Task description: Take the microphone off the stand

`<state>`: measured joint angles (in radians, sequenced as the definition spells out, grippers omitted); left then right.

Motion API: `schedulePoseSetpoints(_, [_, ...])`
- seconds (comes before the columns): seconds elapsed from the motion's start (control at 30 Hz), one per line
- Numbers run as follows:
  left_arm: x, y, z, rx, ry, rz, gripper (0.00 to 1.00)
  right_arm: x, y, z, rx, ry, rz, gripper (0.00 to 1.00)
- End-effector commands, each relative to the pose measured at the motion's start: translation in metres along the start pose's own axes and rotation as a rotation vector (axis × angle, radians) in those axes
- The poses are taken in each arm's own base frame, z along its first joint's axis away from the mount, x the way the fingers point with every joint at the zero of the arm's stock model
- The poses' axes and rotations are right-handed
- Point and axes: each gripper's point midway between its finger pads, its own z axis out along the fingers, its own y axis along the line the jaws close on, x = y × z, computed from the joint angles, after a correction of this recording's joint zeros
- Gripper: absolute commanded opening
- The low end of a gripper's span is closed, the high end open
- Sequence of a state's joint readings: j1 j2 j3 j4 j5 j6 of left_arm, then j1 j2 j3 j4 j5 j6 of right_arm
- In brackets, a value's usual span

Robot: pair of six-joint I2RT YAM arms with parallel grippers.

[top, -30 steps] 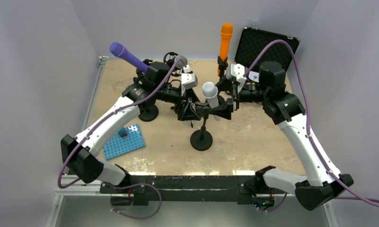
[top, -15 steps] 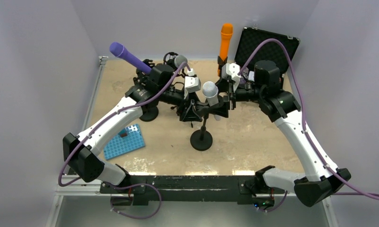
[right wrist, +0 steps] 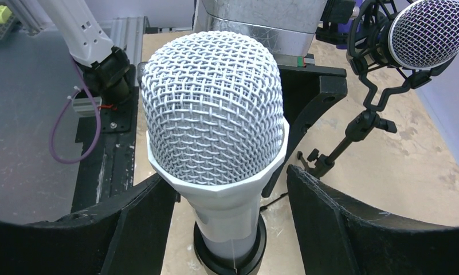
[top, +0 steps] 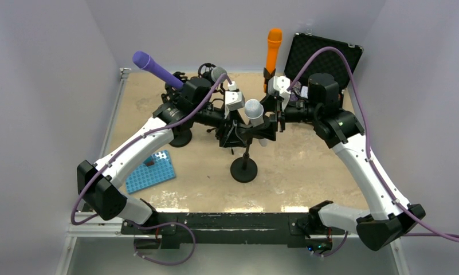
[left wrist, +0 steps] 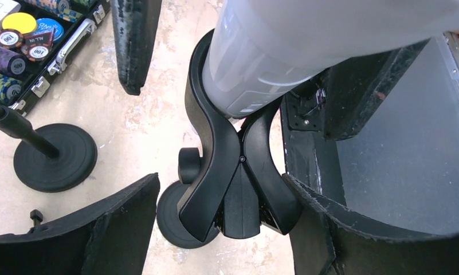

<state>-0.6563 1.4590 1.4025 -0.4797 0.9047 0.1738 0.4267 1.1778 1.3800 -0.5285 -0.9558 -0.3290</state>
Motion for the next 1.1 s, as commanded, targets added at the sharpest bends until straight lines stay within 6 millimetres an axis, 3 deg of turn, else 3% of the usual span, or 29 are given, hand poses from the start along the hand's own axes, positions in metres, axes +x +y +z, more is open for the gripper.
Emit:
schedulePoseSetpoints(0.0, [-0.024,0.002,-0.001,-0.021,-0.051,0.049,0.79,-0.015,0.001,-0.002,0.016,-0.035,-0.043,0.72])
schedulePoseSetpoints(0.17, [-0.018,0.002,-0.001,-0.014,-0.032,0.052,0.7,-0.015,0.001,-0.002,0.016,-0.036,-0.044,0.72])
schedulePoseSetpoints(0.27, [-0.019,0.001,-0.001,-0.005,-0.037,0.051,0.59,-0.014,0.001,-0.002,0.017,-0.034,-0.042,0.72])
schedulePoseSetpoints(0.37, [-0.023,-0.004,0.0,0.025,-0.049,0.052,0.34,-0.012,0.001,-0.001,0.015,-0.033,-0.039,0.69])
schedulePoseSetpoints(0.43, [-0.024,-0.004,-0.001,0.024,-0.055,0.056,0.01,-0.013,0.001,-0.001,0.012,-0.035,-0.038,0.65])
schedulePoseSetpoints(0.57, [-0.022,-0.004,0.0,0.023,-0.058,0.054,0.0,-0.014,0.001,0.0,0.011,-0.036,-0.038,0.42])
schedulePoseSetpoints(0.67, [-0.018,-0.005,0.0,0.024,-0.052,0.049,0.0,-0.018,-0.001,-0.001,0.021,-0.039,-0.046,0.02])
schedulePoseSetpoints(0.87, [-0.01,-0.005,0.0,0.018,-0.036,0.043,0.0,-0.059,0.003,-0.013,0.042,-0.097,-0.114,0.0])
schedulePoseSetpoints(1.07, [-0.005,-0.004,-0.001,0.01,-0.026,0.041,0.0,-0.08,0.01,-0.021,0.041,-0.133,-0.145,0.0])
